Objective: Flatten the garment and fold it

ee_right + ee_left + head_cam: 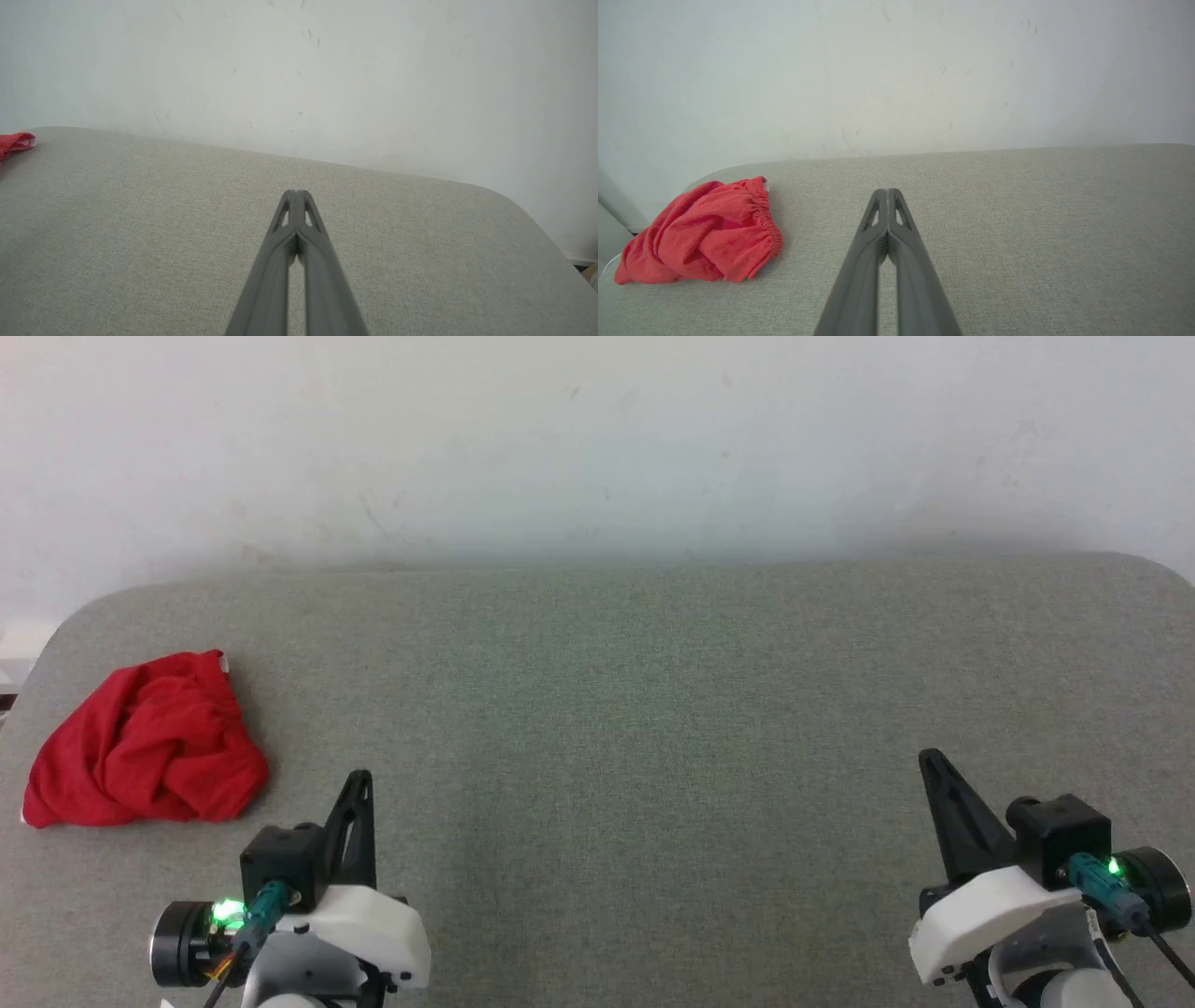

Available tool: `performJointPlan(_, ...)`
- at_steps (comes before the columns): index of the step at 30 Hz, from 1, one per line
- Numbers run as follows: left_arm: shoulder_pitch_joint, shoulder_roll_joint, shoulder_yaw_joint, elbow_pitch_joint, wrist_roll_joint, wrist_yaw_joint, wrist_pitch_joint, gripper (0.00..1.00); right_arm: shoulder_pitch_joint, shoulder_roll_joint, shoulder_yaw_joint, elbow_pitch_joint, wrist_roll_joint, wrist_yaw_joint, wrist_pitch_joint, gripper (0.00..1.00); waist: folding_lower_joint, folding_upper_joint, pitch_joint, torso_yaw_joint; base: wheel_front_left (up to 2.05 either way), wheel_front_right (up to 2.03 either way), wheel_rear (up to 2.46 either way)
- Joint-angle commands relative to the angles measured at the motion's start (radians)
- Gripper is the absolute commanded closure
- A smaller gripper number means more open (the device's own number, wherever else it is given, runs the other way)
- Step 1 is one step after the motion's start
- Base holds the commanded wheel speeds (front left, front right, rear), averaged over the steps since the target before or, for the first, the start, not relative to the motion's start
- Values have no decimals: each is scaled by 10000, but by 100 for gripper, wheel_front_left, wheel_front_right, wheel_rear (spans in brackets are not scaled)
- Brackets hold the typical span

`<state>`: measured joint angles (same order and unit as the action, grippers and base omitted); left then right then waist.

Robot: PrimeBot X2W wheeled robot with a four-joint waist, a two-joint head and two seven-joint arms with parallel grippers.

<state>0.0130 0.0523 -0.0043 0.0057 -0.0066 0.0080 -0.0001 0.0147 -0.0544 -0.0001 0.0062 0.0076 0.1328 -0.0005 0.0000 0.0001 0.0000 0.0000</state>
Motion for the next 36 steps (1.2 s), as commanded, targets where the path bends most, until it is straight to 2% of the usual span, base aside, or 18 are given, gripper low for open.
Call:
performJointPlan(1, -130, -20, 43, -57, 66, -80, 1, 100, -147, 42, 1, -62, -76, -21, 5, 100, 0, -1, 0, 0, 0, 0, 0)
performJointPlan(2, 2, 2, -5, 4, -3, 4, -2, 0, 3, -2, -1, 4, 6, 0, -2, 0, 0, -1, 0, 0, 0, 0, 0)
performJointPlan(3, 4, 2, -11, 10, -6, 7, -4, 0, 9, -6, 1, 12, 7, 2, -4, 0, 0, -1, 1, 0, 0, 0, 0)
performJointPlan(4, 4, 2, -14, 13, -7, 7, -6, 100, 10, -9, 0, 17, 8, 2, -5, 100, 0, -1, 1, 0, 0, 0, 0)
performJointPlan(5, 5, 2, -17, 14, -7, 8, -6, 100, 11, -9, -2, 19, 9, 2, -5, 100, 0, -1, 1, 0, 0, 0, 0)
performJointPlan(6, 4, 2, -25, 20, -16, 13, -19, 0, 13, -9, -6, 26, 19, 2, -19, 0, 0, -1, 2, 0, 0, 0, 0)
performJointPlan(36, -19, -4, -443, 267, -410, 302, -647, 0, 95, 3, -63, 134, 304, -4, -646, 0, 0, -1, 15, 127, 0, 0, 0)
